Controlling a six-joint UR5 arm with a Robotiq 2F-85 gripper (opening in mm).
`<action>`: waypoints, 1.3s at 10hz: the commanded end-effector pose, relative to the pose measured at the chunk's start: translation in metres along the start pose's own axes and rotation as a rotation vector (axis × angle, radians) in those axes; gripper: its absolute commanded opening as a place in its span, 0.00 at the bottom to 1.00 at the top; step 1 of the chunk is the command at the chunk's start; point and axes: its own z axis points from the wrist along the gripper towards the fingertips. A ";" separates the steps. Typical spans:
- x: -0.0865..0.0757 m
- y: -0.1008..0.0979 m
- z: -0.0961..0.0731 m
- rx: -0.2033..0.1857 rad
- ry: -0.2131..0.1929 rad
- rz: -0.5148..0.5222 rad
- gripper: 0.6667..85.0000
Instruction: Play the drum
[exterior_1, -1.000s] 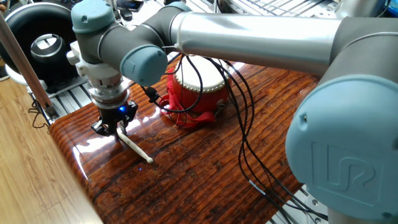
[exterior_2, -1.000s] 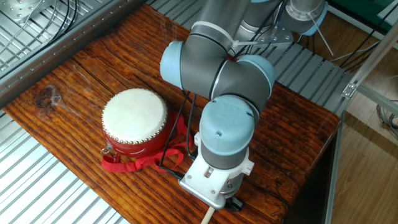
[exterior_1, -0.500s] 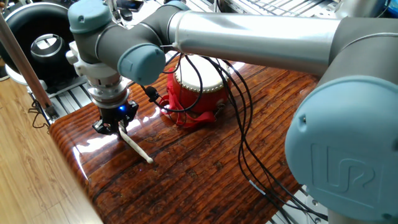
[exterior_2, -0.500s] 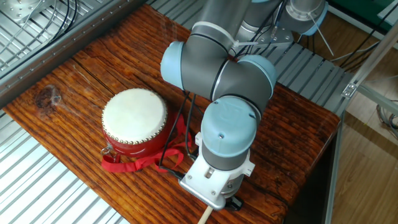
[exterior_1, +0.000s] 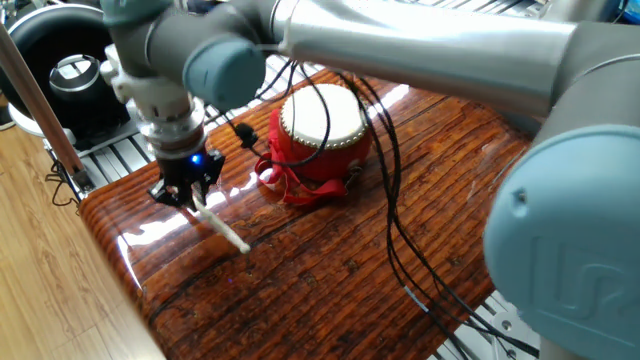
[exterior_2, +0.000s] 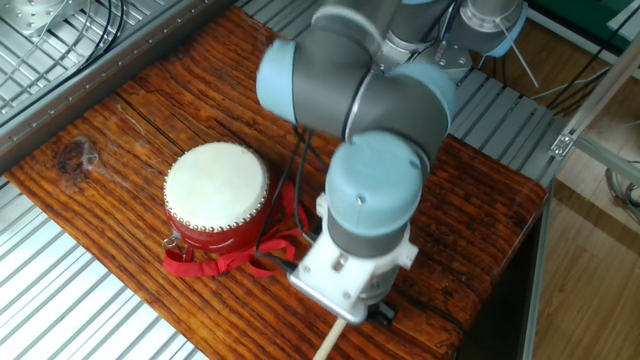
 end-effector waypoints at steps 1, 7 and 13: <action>0.012 -0.023 -0.038 0.001 0.023 -0.041 0.00; 0.016 -0.078 -0.057 0.040 -0.005 -0.121 0.00; 0.044 -0.130 -0.096 0.092 0.044 -0.226 0.00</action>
